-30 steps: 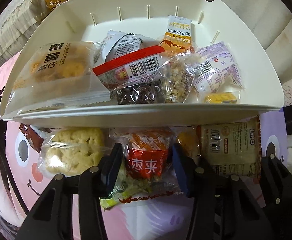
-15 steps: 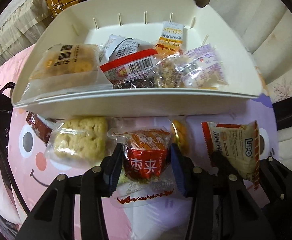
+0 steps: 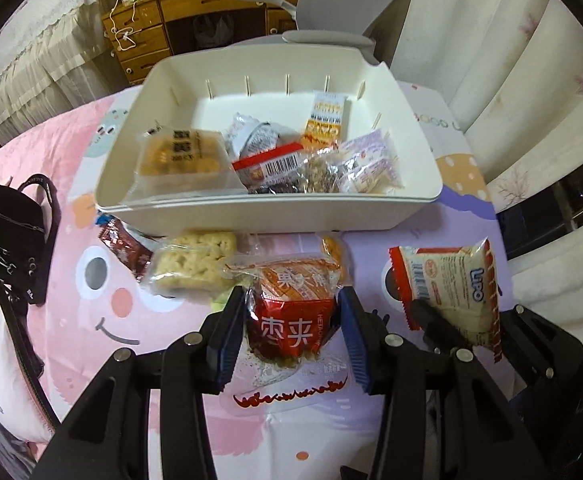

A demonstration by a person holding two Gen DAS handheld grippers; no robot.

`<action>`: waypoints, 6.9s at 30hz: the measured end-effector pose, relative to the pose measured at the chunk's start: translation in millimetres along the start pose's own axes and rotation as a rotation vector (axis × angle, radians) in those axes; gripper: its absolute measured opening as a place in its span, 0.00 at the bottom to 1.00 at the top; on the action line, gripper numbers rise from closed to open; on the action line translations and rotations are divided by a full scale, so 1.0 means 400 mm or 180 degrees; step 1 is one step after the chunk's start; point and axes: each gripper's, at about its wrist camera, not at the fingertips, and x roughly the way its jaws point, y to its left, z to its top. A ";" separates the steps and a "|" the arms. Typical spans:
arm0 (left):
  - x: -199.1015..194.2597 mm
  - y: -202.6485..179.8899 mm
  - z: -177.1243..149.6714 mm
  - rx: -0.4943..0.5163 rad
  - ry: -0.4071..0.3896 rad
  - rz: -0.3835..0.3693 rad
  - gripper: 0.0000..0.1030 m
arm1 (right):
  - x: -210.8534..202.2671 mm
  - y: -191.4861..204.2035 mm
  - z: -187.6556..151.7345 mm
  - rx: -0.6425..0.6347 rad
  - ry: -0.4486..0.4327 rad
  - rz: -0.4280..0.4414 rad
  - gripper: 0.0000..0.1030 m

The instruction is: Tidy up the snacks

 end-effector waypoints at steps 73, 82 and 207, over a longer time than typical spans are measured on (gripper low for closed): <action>-0.092 0.190 0.009 -0.0561 0.0287 -0.0310 0.73 | -0.027 -0.124 0.114 0.1630 0.0481 0.0461 0.51; -0.045 0.200 -0.050 -0.0924 0.0470 -0.0282 0.75 | 0.009 -0.129 0.092 0.1614 0.0729 0.0592 0.51; 0.039 0.335 0.473 0.0077 0.0728 -0.0734 0.49 | 0.056 0.049 0.264 0.0878 -0.0248 -0.0453 0.23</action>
